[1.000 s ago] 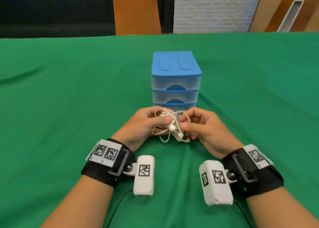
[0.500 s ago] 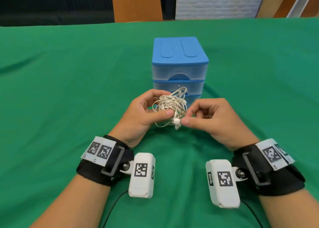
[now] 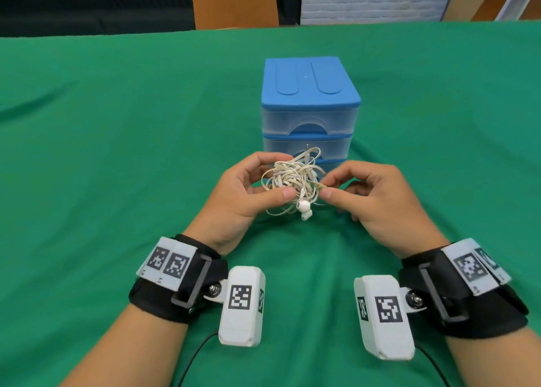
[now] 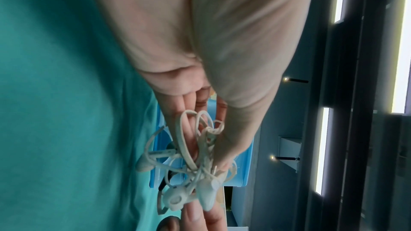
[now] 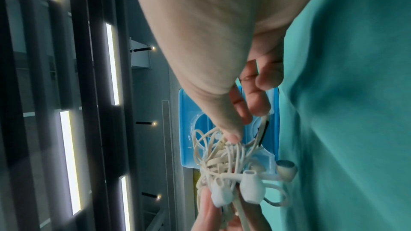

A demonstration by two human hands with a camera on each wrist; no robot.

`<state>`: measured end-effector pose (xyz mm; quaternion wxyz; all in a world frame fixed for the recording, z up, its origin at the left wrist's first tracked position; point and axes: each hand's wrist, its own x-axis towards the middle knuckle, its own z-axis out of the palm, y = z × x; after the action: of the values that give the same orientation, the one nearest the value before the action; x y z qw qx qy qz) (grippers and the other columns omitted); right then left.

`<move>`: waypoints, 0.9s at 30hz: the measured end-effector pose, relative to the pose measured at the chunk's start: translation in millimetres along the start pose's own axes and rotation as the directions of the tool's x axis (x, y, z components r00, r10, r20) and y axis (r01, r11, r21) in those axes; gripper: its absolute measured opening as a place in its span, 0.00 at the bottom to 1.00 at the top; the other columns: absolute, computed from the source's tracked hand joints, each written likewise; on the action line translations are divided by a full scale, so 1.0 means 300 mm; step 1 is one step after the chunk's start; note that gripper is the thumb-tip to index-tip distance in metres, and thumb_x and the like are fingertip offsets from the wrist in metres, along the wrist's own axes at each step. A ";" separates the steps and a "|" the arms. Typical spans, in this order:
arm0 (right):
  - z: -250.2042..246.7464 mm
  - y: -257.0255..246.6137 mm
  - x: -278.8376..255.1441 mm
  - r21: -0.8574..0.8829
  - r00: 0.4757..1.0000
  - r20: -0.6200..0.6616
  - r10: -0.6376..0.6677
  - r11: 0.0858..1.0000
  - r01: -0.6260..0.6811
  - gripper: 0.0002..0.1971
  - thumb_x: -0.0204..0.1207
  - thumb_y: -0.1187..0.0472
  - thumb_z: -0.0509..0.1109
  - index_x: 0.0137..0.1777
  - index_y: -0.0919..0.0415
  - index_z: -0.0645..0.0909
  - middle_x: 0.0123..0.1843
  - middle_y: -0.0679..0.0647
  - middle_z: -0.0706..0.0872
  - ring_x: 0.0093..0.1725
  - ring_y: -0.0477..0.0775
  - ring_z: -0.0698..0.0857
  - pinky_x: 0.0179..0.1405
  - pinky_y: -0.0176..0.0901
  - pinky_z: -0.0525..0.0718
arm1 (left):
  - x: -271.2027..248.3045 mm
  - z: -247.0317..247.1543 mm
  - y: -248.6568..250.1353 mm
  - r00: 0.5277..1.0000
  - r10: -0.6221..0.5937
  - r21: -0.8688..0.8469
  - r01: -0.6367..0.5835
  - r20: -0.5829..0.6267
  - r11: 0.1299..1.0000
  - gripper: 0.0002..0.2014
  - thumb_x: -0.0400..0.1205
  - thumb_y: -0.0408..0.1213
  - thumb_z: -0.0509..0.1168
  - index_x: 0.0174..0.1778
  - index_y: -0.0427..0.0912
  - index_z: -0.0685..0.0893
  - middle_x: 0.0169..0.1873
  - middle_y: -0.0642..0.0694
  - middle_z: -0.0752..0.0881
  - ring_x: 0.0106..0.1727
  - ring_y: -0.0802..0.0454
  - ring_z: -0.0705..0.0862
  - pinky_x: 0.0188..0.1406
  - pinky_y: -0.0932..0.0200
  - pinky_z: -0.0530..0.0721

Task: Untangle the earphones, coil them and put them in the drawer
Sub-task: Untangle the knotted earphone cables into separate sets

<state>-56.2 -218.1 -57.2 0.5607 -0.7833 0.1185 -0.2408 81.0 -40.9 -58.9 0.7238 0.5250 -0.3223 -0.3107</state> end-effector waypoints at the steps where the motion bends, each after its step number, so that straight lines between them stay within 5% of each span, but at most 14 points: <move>1: -0.001 -0.002 -0.001 0.020 1.000 -0.003 0.002 1.000 -0.002 0.03 0.72 0.65 0.81 0.43 0.59 0.89 0.35 0.50 0.86 0.30 0.57 0.73 0.26 0.44 0.68 | -0.001 0.000 0.004 1.000 -0.003 -0.008 0.003 -0.008 1.000 0.21 0.75 0.27 0.74 0.65 0.38 0.84 0.57 0.39 0.88 0.51 0.45 0.87 0.50 0.55 0.89; 6: 0.003 -0.001 -0.011 0.095 1.000 -0.007 0.012 0.995 -0.011 0.04 0.70 0.69 0.82 0.43 0.64 0.91 0.29 0.48 0.85 0.26 0.48 0.69 0.24 0.33 0.66 | -0.001 0.010 0.007 1.000 -0.014 0.051 0.014 -0.008 0.999 0.16 0.78 0.32 0.72 0.61 0.39 0.86 0.53 0.41 0.89 0.47 0.48 0.87 0.46 0.57 0.87; 12: 0.003 -0.006 -0.016 0.121 0.999 -0.041 -0.032 0.992 0.037 0.06 0.71 0.71 0.80 0.48 0.66 0.92 0.30 0.50 0.87 0.27 0.49 0.73 0.24 0.36 0.70 | -0.008 0.040 0.007 1.000 0.006 0.088 -0.008 0.029 0.996 0.18 0.74 0.30 0.76 0.61 0.37 0.86 0.50 0.41 0.89 0.42 0.48 0.89 0.46 0.58 0.88; 16: -0.008 -0.012 -0.015 0.134 0.996 -0.080 0.029 0.991 -0.018 0.06 0.72 0.71 0.80 0.48 0.63 0.91 0.34 0.59 0.90 0.25 0.48 0.78 0.22 0.36 0.72 | -0.008 0.037 0.009 1.000 0.013 0.121 -0.013 -0.001 0.993 0.16 0.75 0.30 0.76 0.59 0.39 0.87 0.50 0.42 0.88 0.42 0.48 0.89 0.46 0.58 0.88; 20: -0.003 -0.012 -0.005 0.286 0.987 0.031 0.157 0.945 -0.159 0.02 0.75 0.67 0.77 0.44 0.66 0.88 0.33 0.57 0.88 0.22 0.47 0.70 0.20 0.33 0.64 | -0.008 0.032 0.009 1.000 0.015 0.119 -0.015 -0.001 0.993 0.15 0.75 0.28 0.76 0.58 0.41 0.88 0.51 0.40 0.87 0.43 0.46 0.88 0.49 0.56 0.88; 27: 0.018 -0.022 -0.001 0.290 0.976 0.112 0.186 0.933 -0.211 0.14 0.83 0.60 0.69 0.42 0.71 0.81 0.26 0.56 0.77 0.19 0.46 0.60 0.17 0.34 0.54 | -0.011 0.038 0.010 0.999 0.020 0.098 -0.023 0.030 0.995 0.16 0.75 0.28 0.75 0.59 0.39 0.87 0.51 0.41 0.87 0.43 0.48 0.89 0.47 0.59 0.87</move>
<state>-54.4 -211.3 -52.5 0.6990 -0.6823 0.1358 -0.1658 70.3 -43.9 -53.6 0.6955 0.5519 -0.3535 -0.2943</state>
